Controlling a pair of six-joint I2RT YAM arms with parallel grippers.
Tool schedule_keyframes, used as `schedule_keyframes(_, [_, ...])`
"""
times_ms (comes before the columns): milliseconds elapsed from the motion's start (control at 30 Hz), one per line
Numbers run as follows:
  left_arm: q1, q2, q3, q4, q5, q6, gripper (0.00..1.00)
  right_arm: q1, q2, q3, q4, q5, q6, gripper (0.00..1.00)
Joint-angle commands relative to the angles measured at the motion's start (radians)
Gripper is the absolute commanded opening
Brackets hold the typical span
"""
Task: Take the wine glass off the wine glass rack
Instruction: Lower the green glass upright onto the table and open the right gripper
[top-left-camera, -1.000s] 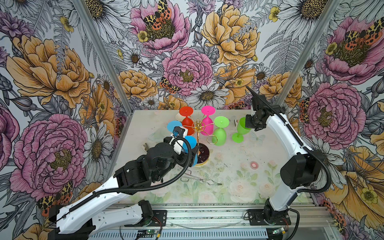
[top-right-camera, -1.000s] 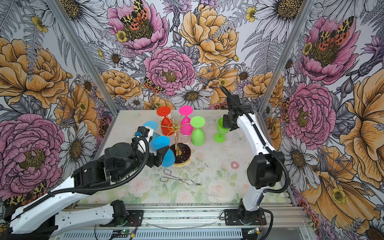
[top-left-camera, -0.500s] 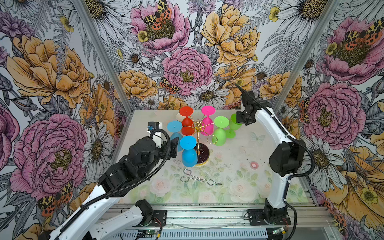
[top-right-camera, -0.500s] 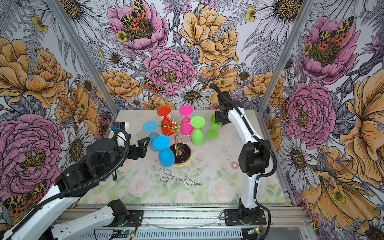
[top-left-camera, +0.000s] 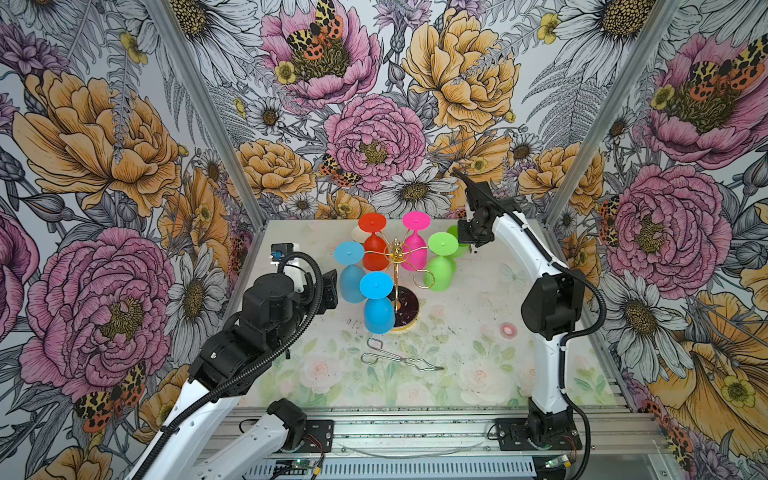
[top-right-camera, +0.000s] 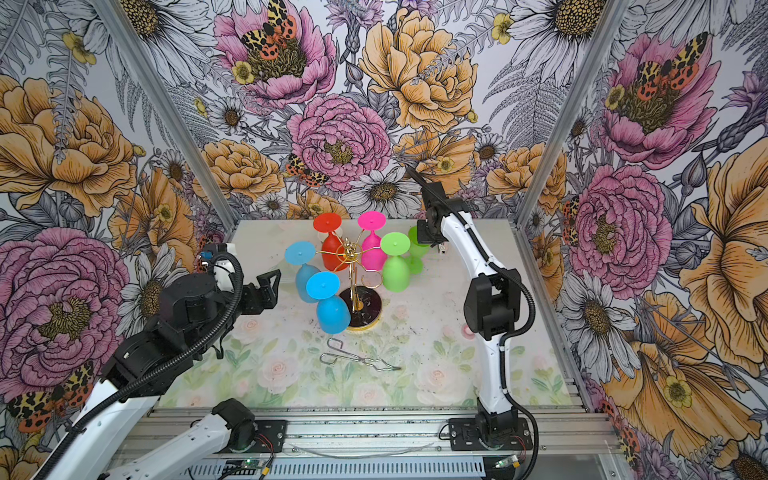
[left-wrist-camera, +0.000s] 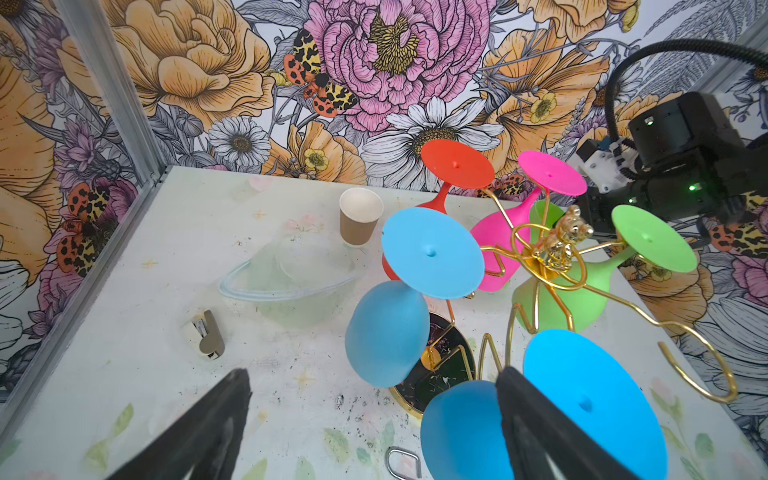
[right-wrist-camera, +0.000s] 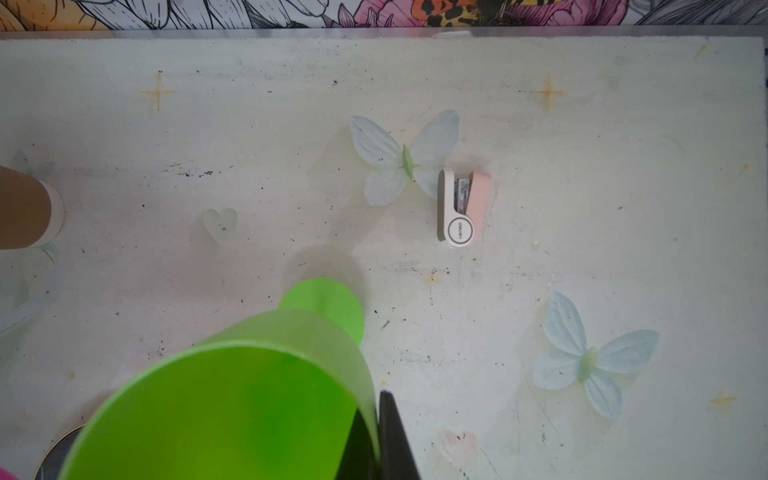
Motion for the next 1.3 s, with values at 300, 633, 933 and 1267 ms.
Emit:
schedule_keyframes(300, [0.074, -0.011, -0.043, -0.012, 0.112, -0.019, 0.93, 0.026, 0.057, 0.051, 0.010, -0.003, 0.008, 0.00])
schedule_keyframes(633, [0.087, -0.027, -0.045, -0.011, 0.129, -0.015, 0.94, 0.032, 0.073, 0.063, 0.010, -0.009, 0.012, 0.03])
schedule_keyframes(933, [0.097, -0.032, -0.064, -0.010, 0.169, -0.021, 0.94, 0.034, 0.072, 0.065, 0.008, -0.020, 0.014, 0.12])
schedule_keyframes(1267, [0.104, -0.028, -0.065, -0.004, 0.196, -0.026, 0.95, 0.036, 0.059, 0.064, 0.007, -0.023, 0.004, 0.18])
